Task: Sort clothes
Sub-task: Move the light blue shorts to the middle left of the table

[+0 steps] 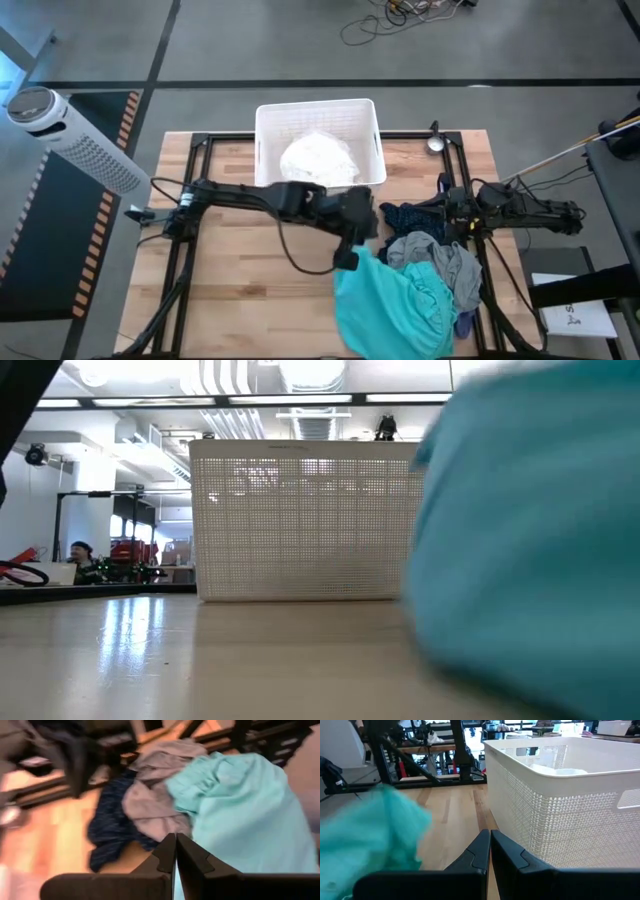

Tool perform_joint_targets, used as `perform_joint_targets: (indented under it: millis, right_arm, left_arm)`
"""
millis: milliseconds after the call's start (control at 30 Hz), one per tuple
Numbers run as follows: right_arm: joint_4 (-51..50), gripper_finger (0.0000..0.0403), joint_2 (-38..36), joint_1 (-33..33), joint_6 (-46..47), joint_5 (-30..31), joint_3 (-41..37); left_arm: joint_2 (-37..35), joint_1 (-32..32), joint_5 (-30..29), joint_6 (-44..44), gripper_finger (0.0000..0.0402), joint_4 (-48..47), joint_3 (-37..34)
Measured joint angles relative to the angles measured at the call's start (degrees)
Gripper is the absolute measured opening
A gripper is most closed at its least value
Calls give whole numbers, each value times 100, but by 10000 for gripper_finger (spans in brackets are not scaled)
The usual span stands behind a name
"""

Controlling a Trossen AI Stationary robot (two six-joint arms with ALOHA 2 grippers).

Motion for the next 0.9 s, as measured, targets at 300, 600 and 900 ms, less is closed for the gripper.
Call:
perform_joint_targets:
  millis: [300, 600, 900]
  right_arm:
    - [1, 0, 0, 0, 0, 0, 0]
    - [6, 0, 0, -2, 0, 1, -1]
    - [0, 0, 0, 0, 0, -1, 0]
  left_arm:
    - [-407, -162, -822, -123, 0, -646, 498]
    - [-117, -271, -23, -268, 21, -662, -357]
    - [-54, -476, 383, 45, 142, 1609, -2315]
